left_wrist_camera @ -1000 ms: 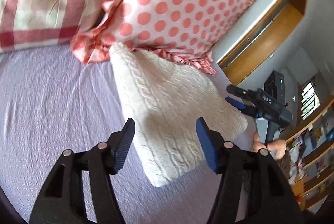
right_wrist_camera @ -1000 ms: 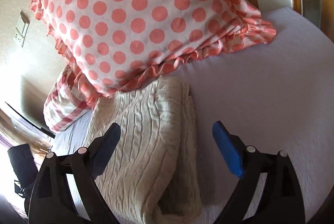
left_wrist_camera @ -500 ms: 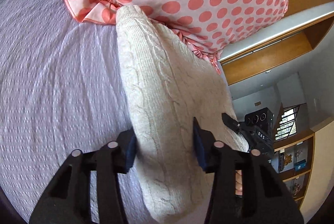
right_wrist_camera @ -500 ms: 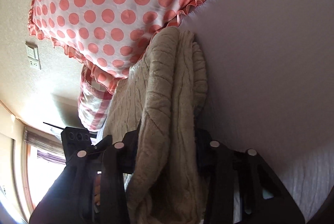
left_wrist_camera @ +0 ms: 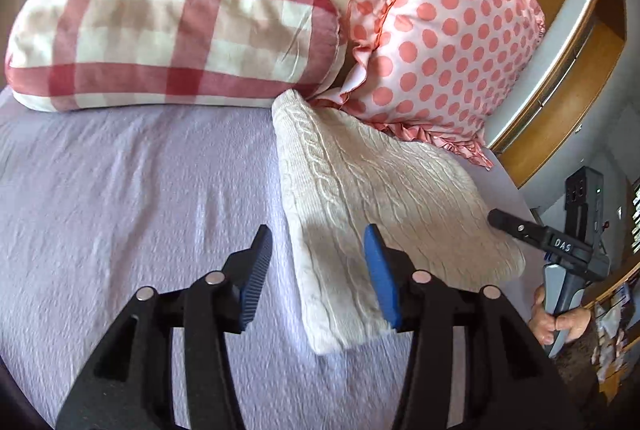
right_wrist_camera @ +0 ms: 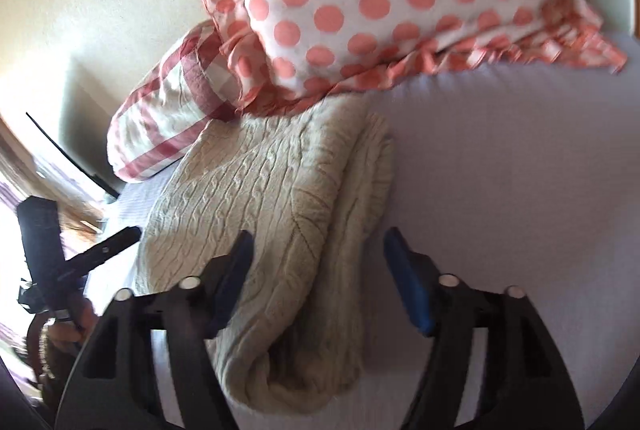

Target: Fold small clothes

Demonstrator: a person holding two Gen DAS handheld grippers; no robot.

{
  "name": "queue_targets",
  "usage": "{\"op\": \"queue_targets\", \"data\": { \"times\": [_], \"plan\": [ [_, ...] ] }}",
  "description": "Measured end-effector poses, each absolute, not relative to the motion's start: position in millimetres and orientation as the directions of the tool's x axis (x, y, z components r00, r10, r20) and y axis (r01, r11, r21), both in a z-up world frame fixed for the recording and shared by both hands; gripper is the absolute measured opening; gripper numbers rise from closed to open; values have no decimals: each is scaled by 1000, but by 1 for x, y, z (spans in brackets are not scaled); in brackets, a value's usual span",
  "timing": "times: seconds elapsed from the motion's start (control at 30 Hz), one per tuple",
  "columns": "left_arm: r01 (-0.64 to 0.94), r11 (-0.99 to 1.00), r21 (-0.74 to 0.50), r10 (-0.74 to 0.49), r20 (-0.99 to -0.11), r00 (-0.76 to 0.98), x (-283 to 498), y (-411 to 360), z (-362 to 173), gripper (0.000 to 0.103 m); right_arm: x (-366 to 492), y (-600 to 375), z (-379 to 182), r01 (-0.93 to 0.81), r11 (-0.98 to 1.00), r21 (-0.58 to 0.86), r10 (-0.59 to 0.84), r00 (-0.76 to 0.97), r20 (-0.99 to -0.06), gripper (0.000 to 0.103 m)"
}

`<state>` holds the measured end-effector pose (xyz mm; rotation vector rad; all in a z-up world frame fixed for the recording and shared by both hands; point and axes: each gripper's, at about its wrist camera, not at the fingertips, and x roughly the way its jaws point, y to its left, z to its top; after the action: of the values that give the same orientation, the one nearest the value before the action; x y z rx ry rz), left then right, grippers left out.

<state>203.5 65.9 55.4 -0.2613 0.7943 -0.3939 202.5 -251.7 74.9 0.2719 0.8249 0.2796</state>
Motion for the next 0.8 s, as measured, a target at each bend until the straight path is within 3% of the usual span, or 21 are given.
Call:
{"op": "queue_targets", "data": {
  "times": [0.03, 0.13, 0.23, 0.4, 0.8],
  "plan": [
    [248, 905, -346, -420, -633, 651, 188, 63, 60, 72, 181, -256, 87, -150, 944, 295, 312, 701, -641, 102],
    [224, 953, -201, -301, -674, 675, 144, 52, 58, 94, 136, -245, 103, -194, 965, 177, 262, 746, -612, 102],
    [222, 973, -64, -195, -739, 644, 122, 37, 45, 98, 123, -217, 89, -184, 981, 67, 177, 686, -706, 102],
    [263, 965, -16, -176, -782, 598, 128, 19, 26, 101, 119, -190, 44, -183, 981, 58, 152, 556, -817, 102],
    [224, 975, 9, -120, -824, 554, 137, 16, 0, 101, 125, -180, 19, -144, 990, 10, 82, 510, -856, 102]
  ]
}}
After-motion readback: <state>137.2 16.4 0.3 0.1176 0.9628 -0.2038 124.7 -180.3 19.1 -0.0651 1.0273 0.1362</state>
